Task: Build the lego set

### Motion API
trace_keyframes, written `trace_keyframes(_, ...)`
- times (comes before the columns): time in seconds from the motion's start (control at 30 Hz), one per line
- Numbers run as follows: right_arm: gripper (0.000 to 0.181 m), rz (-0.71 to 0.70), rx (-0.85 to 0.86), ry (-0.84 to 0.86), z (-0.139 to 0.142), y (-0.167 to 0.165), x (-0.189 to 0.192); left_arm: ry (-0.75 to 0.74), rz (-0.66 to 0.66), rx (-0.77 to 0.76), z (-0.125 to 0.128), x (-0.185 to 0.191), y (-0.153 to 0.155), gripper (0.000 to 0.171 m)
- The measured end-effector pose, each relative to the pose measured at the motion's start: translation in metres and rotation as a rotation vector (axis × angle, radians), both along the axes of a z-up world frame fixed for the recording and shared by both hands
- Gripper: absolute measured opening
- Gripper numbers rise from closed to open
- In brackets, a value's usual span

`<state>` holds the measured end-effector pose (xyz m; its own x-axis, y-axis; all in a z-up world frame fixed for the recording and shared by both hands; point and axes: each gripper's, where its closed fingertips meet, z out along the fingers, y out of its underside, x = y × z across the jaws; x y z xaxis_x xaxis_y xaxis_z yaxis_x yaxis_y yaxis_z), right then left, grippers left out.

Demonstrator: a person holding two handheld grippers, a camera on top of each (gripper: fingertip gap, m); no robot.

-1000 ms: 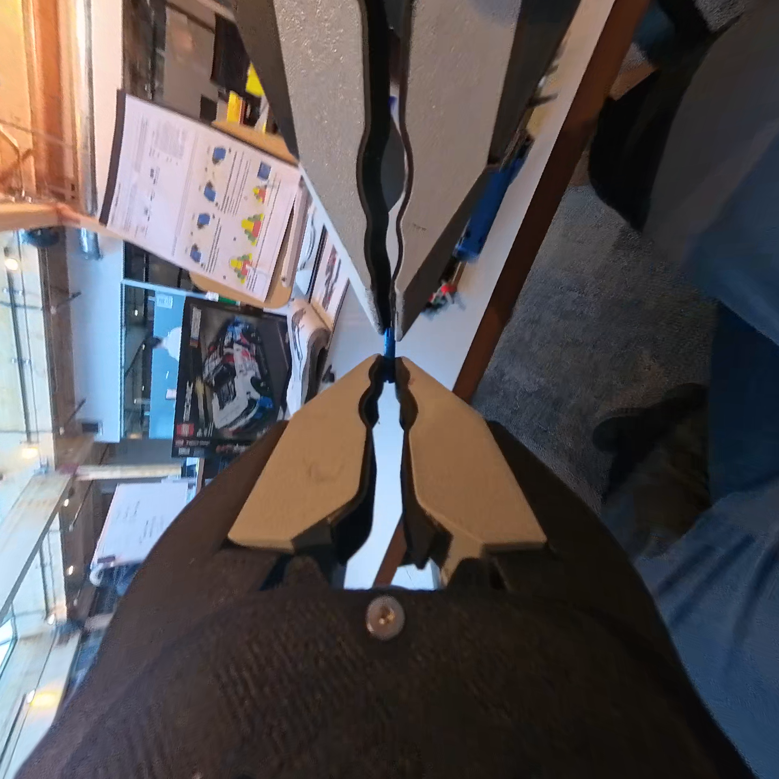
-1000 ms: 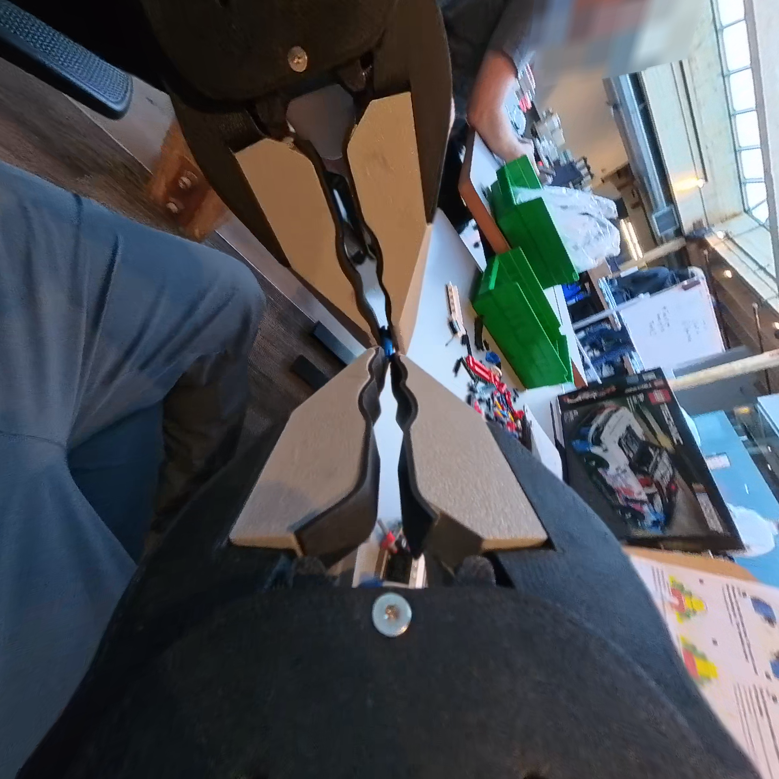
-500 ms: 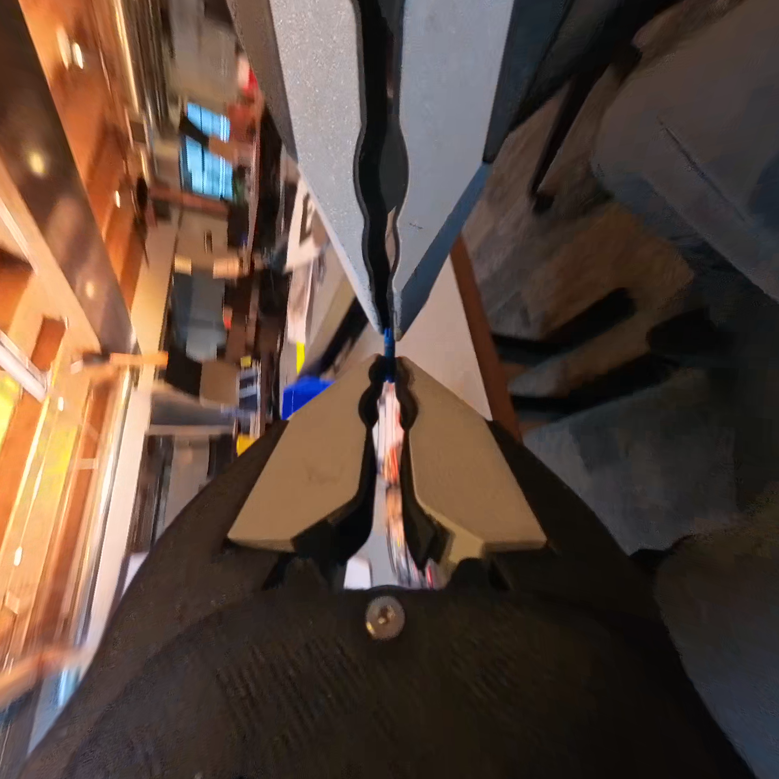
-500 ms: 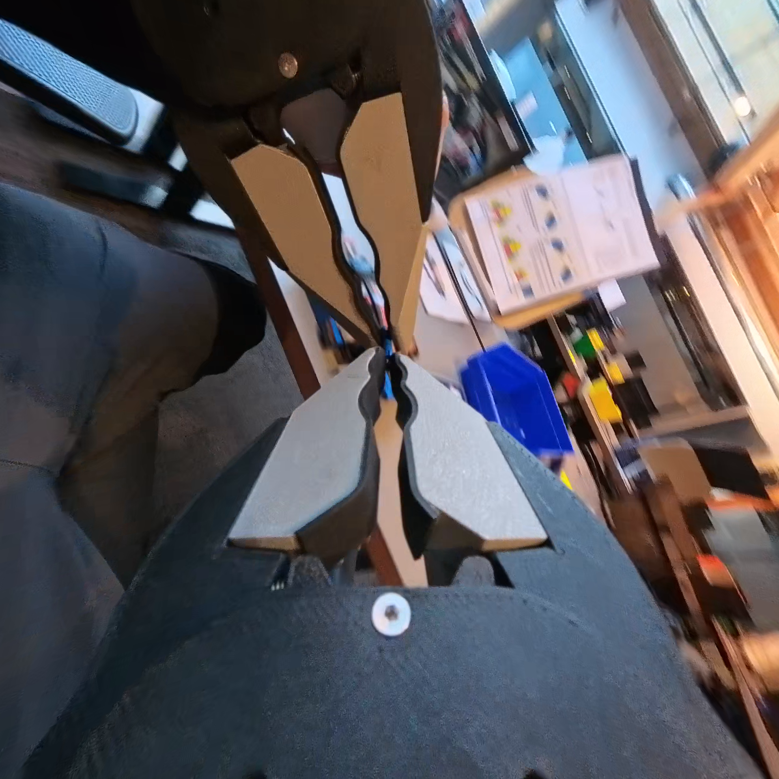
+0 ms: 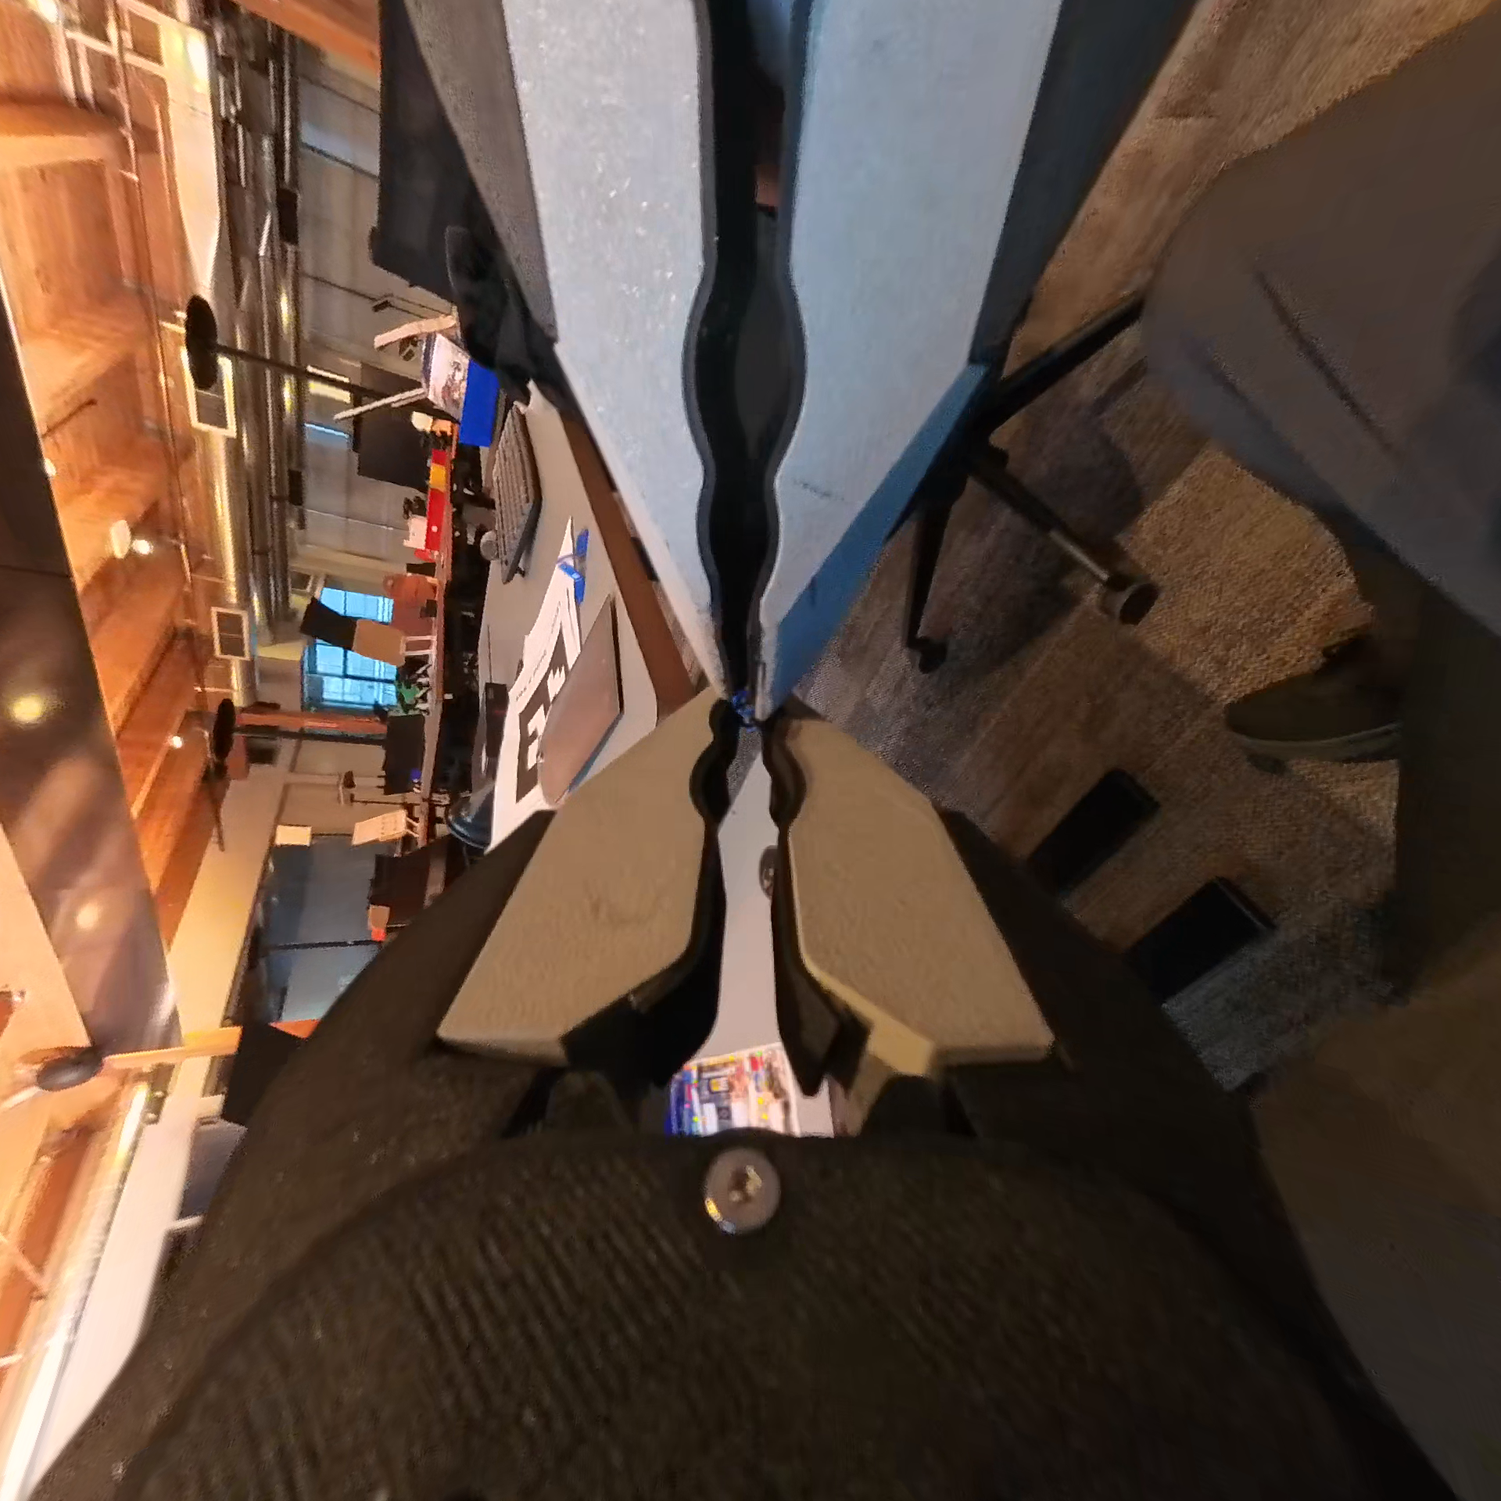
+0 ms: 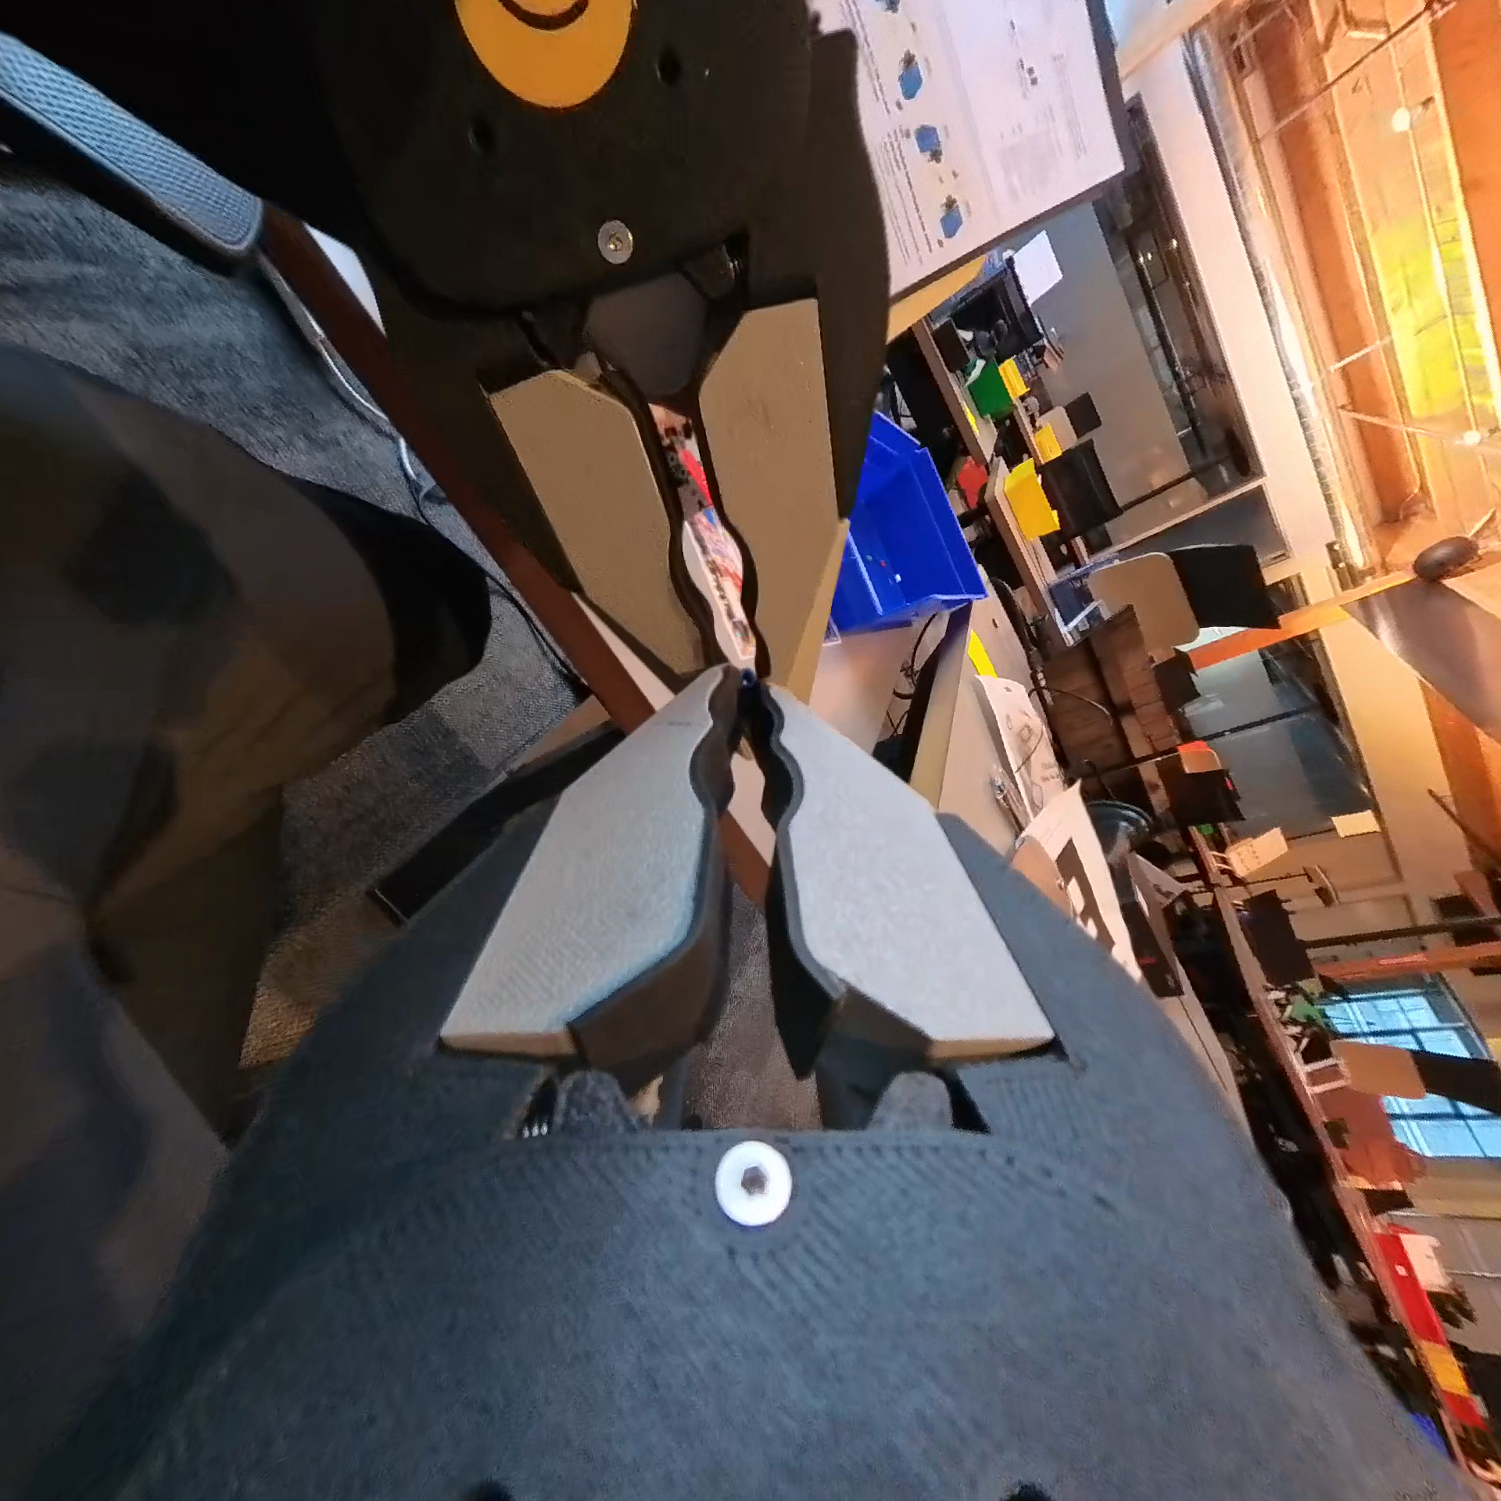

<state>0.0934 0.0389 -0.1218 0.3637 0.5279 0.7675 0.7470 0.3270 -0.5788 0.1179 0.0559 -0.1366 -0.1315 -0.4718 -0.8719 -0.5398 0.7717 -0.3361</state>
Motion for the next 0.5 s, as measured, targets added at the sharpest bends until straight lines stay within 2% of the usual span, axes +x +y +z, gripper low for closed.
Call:
trace_keyframes(0.13, 0.000, 0.115, -0.023, 0.051, 0.007, 0.001, -0.012, -0.062, 0.020, -0.117, 0.009, -0.018, 0.001, 0.002)
trace_keyframes(0.27, 0.000, 0.210, 0.007, 0.175, 0.023, 0.013, -0.030, -0.072, 0.171, -0.087, 0.011, -0.050, 0.019, 0.002)
trace_keyframes(0.33, 0.000, 0.261, -0.022, 0.253, 0.029, 0.023, -0.035, -0.096, 0.245, -0.124, 0.011, -0.072, 0.026, 0.003)
trace_keyframes(0.5, 0.000, 0.384, -0.105, 0.353, 0.040, 0.043, -0.049, -0.160, 0.390, -0.179, 0.013, -0.118, 0.026, 0.003)
